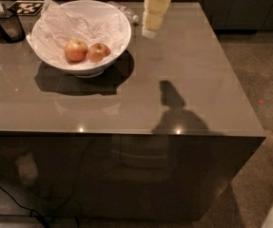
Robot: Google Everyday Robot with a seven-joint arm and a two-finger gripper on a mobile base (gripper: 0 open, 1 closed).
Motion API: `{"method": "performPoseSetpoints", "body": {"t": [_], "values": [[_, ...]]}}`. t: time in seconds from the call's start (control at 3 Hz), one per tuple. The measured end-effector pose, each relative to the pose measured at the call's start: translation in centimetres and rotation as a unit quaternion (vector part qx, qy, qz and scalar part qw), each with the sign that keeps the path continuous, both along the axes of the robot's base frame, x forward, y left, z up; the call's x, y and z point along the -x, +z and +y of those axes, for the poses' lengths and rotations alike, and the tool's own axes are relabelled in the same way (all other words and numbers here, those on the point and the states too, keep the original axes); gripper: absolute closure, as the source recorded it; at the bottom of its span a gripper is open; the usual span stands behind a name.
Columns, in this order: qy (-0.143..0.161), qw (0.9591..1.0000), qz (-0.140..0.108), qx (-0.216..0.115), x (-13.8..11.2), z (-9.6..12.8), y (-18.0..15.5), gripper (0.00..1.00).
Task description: Pick apple from white bowl
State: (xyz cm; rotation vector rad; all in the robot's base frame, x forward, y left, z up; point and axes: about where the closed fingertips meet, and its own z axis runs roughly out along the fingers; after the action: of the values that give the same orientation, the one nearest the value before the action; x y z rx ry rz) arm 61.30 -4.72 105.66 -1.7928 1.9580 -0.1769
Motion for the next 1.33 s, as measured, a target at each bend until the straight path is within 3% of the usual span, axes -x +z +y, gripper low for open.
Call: {"method": "performPoseSetpoints", "body": {"t": [0.67,1.33], "values": [[0.031,0.9993,-0.011,0.020,-5.5,3.6,-0.8,0.00],[0.064,0.9975,-0.007,0.030,-9.5,6.4,-3.0,0.00]]}}
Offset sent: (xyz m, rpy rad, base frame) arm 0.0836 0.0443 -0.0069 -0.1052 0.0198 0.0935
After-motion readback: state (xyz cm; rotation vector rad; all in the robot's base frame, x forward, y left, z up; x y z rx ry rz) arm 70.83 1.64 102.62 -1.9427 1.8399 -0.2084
